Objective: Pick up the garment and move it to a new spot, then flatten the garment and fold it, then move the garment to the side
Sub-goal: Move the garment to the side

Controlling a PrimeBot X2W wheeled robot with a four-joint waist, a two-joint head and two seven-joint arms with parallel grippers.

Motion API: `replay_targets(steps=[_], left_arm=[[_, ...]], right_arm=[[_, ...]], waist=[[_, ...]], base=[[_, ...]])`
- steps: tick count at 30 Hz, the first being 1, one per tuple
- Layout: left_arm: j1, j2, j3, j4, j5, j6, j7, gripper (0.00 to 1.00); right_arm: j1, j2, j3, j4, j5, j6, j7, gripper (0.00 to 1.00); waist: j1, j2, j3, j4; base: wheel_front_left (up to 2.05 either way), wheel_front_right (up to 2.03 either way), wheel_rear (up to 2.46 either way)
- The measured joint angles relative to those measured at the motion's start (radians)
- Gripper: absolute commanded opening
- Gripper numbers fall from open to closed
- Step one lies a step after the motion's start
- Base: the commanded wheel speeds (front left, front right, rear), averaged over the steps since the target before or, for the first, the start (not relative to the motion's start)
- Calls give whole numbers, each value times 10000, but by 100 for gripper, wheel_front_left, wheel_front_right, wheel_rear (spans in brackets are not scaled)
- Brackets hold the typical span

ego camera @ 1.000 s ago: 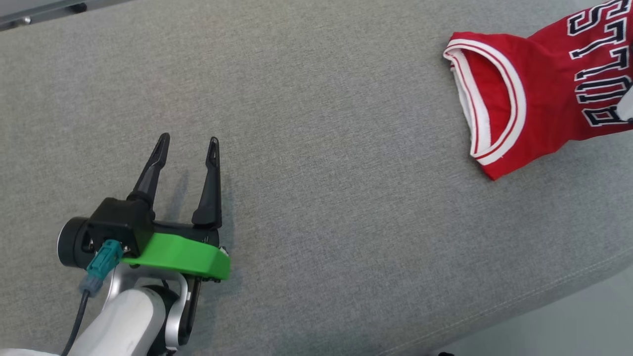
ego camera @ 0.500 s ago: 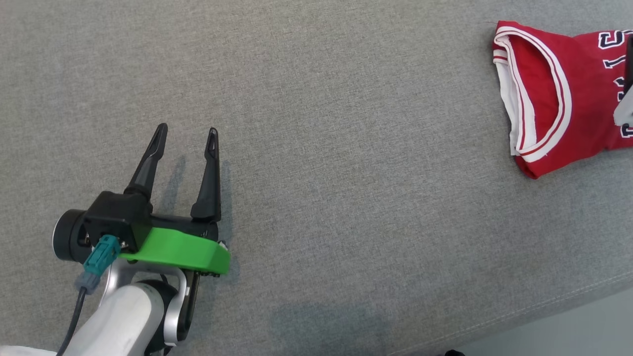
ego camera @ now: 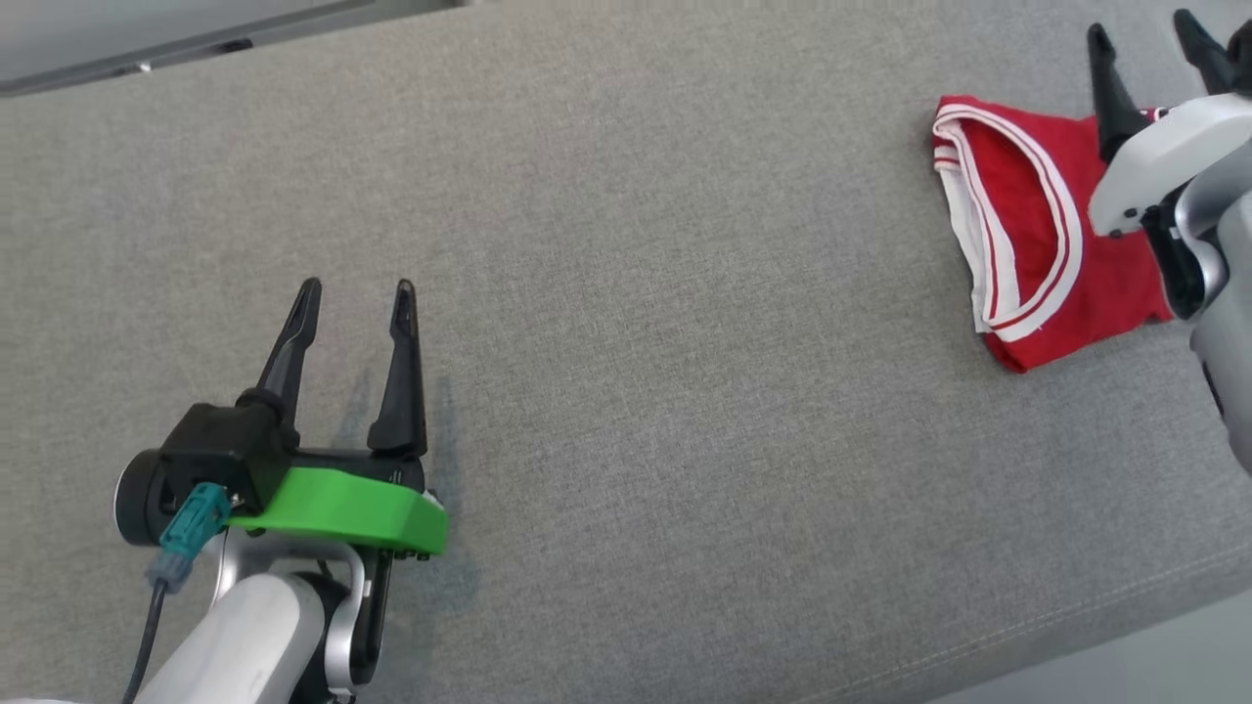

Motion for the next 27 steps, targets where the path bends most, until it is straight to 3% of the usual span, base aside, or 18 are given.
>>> replay_targets(steps=[5, 12, 20, 27], left_arm=[[420, -105, 307, 462, -357, -59, -462, 100], [1049, -144, 738, 819, -740, -73, -830, 100], [1941, -148, 1126, 1085, -941, -263, -1053, 100], [2639, -324, 1404, 1329, -953, -351, -1137, 100]], right_arm=[[531, 192, 378, -1035, 476, 0, -65, 100], [1771, 671, -127, -2209, 522, 0, -109, 100], [4236, 1693, -1114, -3958, -345, 0, -12, 100], [6517, 2821, -1935, -6341, -1743, 0, 683, 100]], waist=[[0, 0, -765, 162], [0, 0, -1740, 515], [-1, 0, -2681, 1052], [-1, 0, -3166, 1516]], base=[[0, 0, 0], [0, 0, 0], [0, 0, 0], [0, 0, 0]])
